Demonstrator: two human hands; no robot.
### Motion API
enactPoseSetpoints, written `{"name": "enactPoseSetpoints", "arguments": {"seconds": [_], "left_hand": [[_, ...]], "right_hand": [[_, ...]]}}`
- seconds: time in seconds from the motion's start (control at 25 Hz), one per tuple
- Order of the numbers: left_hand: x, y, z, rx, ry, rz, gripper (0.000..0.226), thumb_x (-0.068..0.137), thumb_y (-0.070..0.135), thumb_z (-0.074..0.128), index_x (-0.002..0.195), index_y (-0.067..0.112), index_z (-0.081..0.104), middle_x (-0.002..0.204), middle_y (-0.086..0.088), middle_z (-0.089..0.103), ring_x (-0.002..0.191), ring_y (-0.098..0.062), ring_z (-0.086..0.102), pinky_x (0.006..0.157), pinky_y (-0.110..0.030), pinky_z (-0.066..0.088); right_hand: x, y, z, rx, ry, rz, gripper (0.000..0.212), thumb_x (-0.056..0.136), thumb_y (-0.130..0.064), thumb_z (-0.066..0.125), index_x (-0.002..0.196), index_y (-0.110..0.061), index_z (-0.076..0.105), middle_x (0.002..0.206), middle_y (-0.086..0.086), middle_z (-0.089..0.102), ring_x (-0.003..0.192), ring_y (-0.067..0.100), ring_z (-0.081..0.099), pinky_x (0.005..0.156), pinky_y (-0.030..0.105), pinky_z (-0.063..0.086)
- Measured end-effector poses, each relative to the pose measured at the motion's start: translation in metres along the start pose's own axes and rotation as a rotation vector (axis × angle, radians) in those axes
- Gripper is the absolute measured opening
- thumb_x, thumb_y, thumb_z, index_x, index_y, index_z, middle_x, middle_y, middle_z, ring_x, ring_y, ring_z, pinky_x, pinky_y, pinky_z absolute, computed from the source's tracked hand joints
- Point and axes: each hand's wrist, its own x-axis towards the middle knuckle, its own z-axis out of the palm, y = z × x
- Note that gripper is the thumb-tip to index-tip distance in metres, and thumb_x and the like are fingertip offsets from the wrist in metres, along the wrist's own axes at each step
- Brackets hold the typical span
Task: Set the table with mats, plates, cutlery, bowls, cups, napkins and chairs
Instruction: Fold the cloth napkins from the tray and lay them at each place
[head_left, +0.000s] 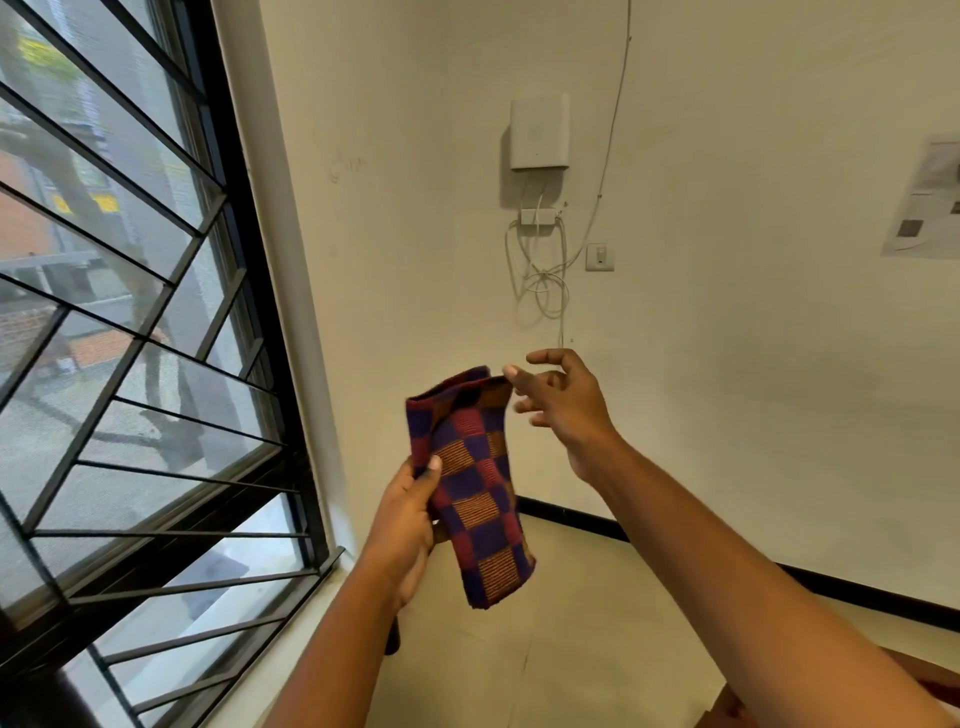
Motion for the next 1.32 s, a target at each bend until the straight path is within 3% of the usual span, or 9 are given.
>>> {"name": "enactPoseSetpoints", "arguments": {"seconds": [0.08, 0.16, 0.24, 0.36, 0.48, 0.68, 0.88, 1.12, 1.32], "left_hand": [[0.001, 0.003, -0.004, -0.177, 0.037, -0.066, 0.023, 0.101, 0.024, 0.045, 0.119, 0.021, 0.058, 0.107, -0.007, 0.073, 0.096, -0.024, 0.071, 0.081, -0.043, 0.055], [0.003, 0.003, -0.007, -0.233, 0.069, -0.116, 0.025, 0.1, 0.027, 0.047, 0.121, 0.019, 0.058, 0.11, -0.011, 0.072, 0.099, -0.03, 0.07, 0.085, -0.048, 0.055], [0.004, 0.005, -0.01, -0.236, 0.058, -0.15, 0.03, 0.098, 0.033, 0.049, 0.124, 0.019, 0.057, 0.113, -0.014, 0.07, 0.1, -0.034, 0.069, 0.082, -0.05, 0.056], [0.005, 0.005, -0.012, -0.251, 0.031, -0.183, 0.035, 0.097, 0.038, 0.051, 0.127, 0.02, 0.055, 0.114, -0.015, 0.07, 0.099, -0.036, 0.069, 0.078, -0.05, 0.057], [0.008, 0.005, -0.02, -0.195, 0.049, -0.167, 0.032, 0.099, 0.036, 0.048, 0.127, 0.021, 0.054, 0.114, -0.014, 0.07, 0.101, -0.035, 0.069, 0.081, -0.051, 0.057], [0.008, 0.012, -0.041, -0.016, -0.022, -0.219, 0.033, 0.097, 0.019, 0.053, 0.13, 0.014, 0.052, 0.113, -0.012, 0.071, 0.102, -0.029, 0.069, 0.083, -0.048, 0.058], [-0.005, 0.009, -0.051, 0.217, -0.195, -0.119, 0.064, 0.087, 0.001, 0.064, 0.132, 0.037, 0.038, 0.12, -0.004, 0.068, 0.109, -0.025, 0.066, 0.084, -0.044, 0.057], [-0.006, 0.001, -0.049, 0.06, -0.002, -0.06, 0.031, 0.099, 0.023, 0.049, 0.13, 0.023, 0.053, 0.119, -0.008, 0.069, 0.108, -0.027, 0.067, 0.093, -0.051, 0.053], [-0.014, 0.004, -0.049, -0.091, 0.008, -0.061, 0.027, 0.099, 0.004, 0.045, 0.119, 0.015, 0.059, 0.112, -0.018, 0.07, 0.098, -0.031, 0.069, 0.076, -0.038, 0.061]], "right_hand": [[-0.008, 0.023, -0.006, -0.095, -0.009, 0.064, 0.048, 0.078, -0.05, 0.073, 0.114, -0.023, 0.055, 0.11, 0.001, 0.064, 0.093, 0.016, 0.062, 0.072, 0.029, 0.047], [-0.016, 0.049, -0.008, -0.075, -0.171, 0.243, 0.06, 0.072, -0.061, 0.068, 0.116, -0.023, 0.055, 0.119, 0.001, 0.063, 0.105, 0.018, 0.059, 0.085, 0.037, 0.049], [-0.023, 0.066, -0.006, -0.013, -0.366, 0.353, 0.055, 0.075, -0.057, 0.063, 0.116, -0.021, 0.056, 0.117, 0.002, 0.068, 0.106, 0.02, 0.063, 0.095, 0.043, 0.05], [-0.035, 0.073, 0.0, 0.177, -0.49, 0.446, 0.034, 0.092, -0.041, 0.055, 0.118, -0.019, 0.06, 0.109, 0.005, 0.073, 0.097, 0.023, 0.071, 0.078, 0.038, 0.058], [-0.034, 0.076, 0.002, 0.258, -0.465, 0.409, 0.028, 0.091, -0.027, 0.06, 0.116, -0.015, 0.062, 0.109, 0.008, 0.073, 0.095, 0.026, 0.071, 0.077, 0.038, 0.059], [-0.02, 0.077, 0.009, 0.14, -0.309, 0.364, 0.027, 0.091, -0.01, 0.064, 0.117, -0.012, 0.064, 0.105, 0.011, 0.074, 0.098, 0.029, 0.071, 0.085, 0.041, 0.058], [-0.021, 0.078, 0.013, 0.152, -0.349, 0.325, 0.028, 0.095, -0.012, 0.059, 0.122, -0.018, 0.061, 0.111, 0.008, 0.073, 0.102, 0.03, 0.069, 0.092, 0.049, 0.054], [-0.027, 0.076, 0.012, 0.157, -0.378, 0.269, 0.028, 0.098, -0.014, 0.055, 0.123, -0.022, 0.06, 0.114, 0.007, 0.071, 0.103, 0.028, 0.069, 0.085, 0.044, 0.057], [-0.033, 0.073, 0.006, 0.26, -0.403, 0.279, 0.025, 0.095, 0.0, 0.052, 0.108, -0.015, 0.068, 0.107, 0.015, 0.072, 0.093, 0.028, 0.071, 0.074, 0.037, 0.06]]}}
